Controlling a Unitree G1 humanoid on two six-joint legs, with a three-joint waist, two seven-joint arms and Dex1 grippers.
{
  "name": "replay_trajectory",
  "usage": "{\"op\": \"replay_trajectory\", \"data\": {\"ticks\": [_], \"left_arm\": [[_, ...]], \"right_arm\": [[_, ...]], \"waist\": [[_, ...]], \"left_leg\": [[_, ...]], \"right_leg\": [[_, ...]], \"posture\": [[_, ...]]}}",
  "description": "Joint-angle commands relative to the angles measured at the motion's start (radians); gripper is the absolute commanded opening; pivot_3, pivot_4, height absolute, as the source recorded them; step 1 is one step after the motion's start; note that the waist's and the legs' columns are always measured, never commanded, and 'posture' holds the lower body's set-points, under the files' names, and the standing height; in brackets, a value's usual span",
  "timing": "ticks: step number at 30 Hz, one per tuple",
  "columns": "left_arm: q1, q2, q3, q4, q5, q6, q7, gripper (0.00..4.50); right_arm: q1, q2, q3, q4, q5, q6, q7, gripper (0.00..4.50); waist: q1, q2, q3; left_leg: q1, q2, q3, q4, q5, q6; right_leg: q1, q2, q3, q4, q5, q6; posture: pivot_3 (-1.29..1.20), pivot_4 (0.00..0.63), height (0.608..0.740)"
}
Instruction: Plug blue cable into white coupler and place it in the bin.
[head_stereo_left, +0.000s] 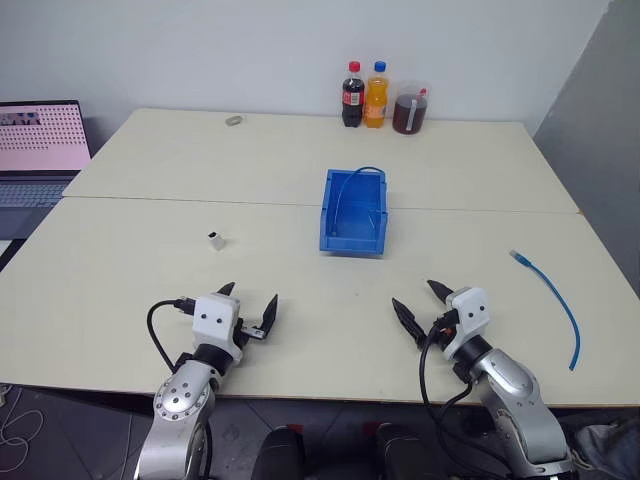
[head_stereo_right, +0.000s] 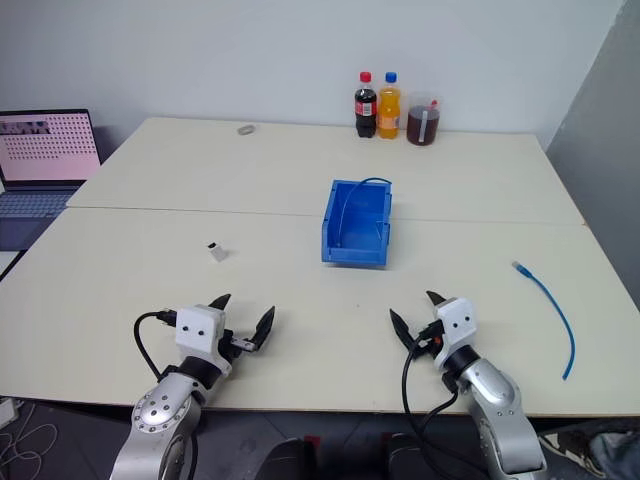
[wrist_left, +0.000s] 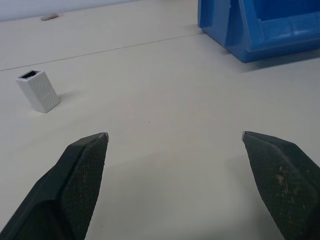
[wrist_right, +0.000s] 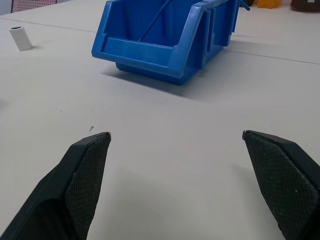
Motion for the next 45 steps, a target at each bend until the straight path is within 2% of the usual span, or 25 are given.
{"op": "replay_trajectory", "data": {"ticks": [1,7,13,20,25,31,36,38,42,45], "left_arm": [[0.005,-0.002,0.0,-0.06,-0.017,-0.01,-0.009,4.5],[0.015,0.003,-0.005,-0.066,-0.015,0.02,-0.017,4.5],[0.026,0.016,-0.009,-0.046,-0.012,-0.025,-0.054,4.5],[0.036,0.074,-0.02,-0.041,-0.113,-0.05,-0.23,4.5],[-0.011,0.133,-0.094,-0.08,-0.165,-0.013,-0.372,4.5],[-0.152,0.15,-0.194,-0.109,-0.185,0.087,-0.434,4.5],[-0.313,0.153,-0.299,-0.109,-0.169,0.216,-0.476,4.5],[-0.382,0.159,-0.339,-0.102,-0.177,0.269,-0.514,4.5],[-0.517,0.164,-0.382,-0.081,-0.214,0.391,-0.58,4.5],[-0.574,0.164,-0.396,-0.074,-0.242,0.451,-0.614,4.5]], "right_arm": [[-0.026,-0.008,-0.008,-0.023,0.009,0.0,0.002,4.48],[-0.033,-0.011,-0.008,-0.03,0.008,0.012,0.0,4.48],[-0.022,-0.01,-0.001,-0.037,0.001,0.008,-0.003,4.48],[-0.009,-0.01,-0.005,-0.035,-0.005,-0.009,-0.007,4.48],[0.004,-0.016,-0.056,-0.069,0.002,-0.018,-0.04,4.48],[0.007,-0.053,-0.189,-0.129,0.04,0.031,-0.087,4.48],[-0.081,-0.154,-0.397,-0.052,0.129,0.187,-0.125,4.48],[-0.127,-0.233,-0.446,0.039,0.145,0.245,-0.094,4.48],[-0.213,-0.376,-0.489,0.253,0.169,0.323,-0.002,4.48],[-0.255,-0.468,-0.458,0.392,0.152,0.343,0.081,4.48]], "waist": [[0.0,0.0,0.0],[0.0,0.0,0.0],[0.0,0.0,0.0],[0.0,0.0,0.0],[0.0,0.0,0.0],[0.001,0.0,0.0],[0.001,0.001,0.0],[0.001,0.001,0.0],[-0.001,0.001,0.0],[-0.002,0.004,0.0]], "left_leg": [[0.0,0.0,0.0,0.0,0.0,0.0],[0.0,0.0,0.0,0.0,0.0,0.0],[0.0,0.0,0.0,0.0,0.0,0.0],[0.0,0.0,0.0,0.0,0.0,0.0],[0.0,0.0,0.0,0.0,0.0,0.0],[0.0,-0.001,0.0,0.001,0.0,0.0],[-0.001,-0.001,0.0,0.001,0.0,0.0],[0.0,-0.001,0.0,0.001,0.0,0.0],[0.0,-0.002,0.0,0.001,0.0,0.0],[0.0,-0.002,-0.001,0.001,0.0,0.0]], "right_leg": [[0.0,0.0,0.0,0.0,0.0,0.0],[0.0,0.0,0.0,0.0,0.0,0.0],[0.0,0.0,0.0,0.0,0.0,0.0],[0.0,0.0,0.0,0.0,0.0,0.0],[0.0,0.0,0.0,0.0,0.0,0.0],[0.0,0.0,0.0,0.0,0.0,0.0],[0.001,0.0,0.0,0.0,0.0,0.001],[0.001,0.0,0.0,0.0,0.001,0.001],[0.002,0.001,0.0,0.0,0.0,0.001],[0.001,0.001,0.0,0.0,0.0,0.0]], "posture": [[0.0,0.15,0.74],[0.0,0.15,0.74],[0.0,0.15,0.74],[0.0,0.15,0.74],[0.0,0.15,0.74],[0.0,0.15,0.74],[0.0,0.15,0.74],[0.0,0.15,0.74],[0.0,0.15,0.74],[0.0,0.15,0.74]]}}
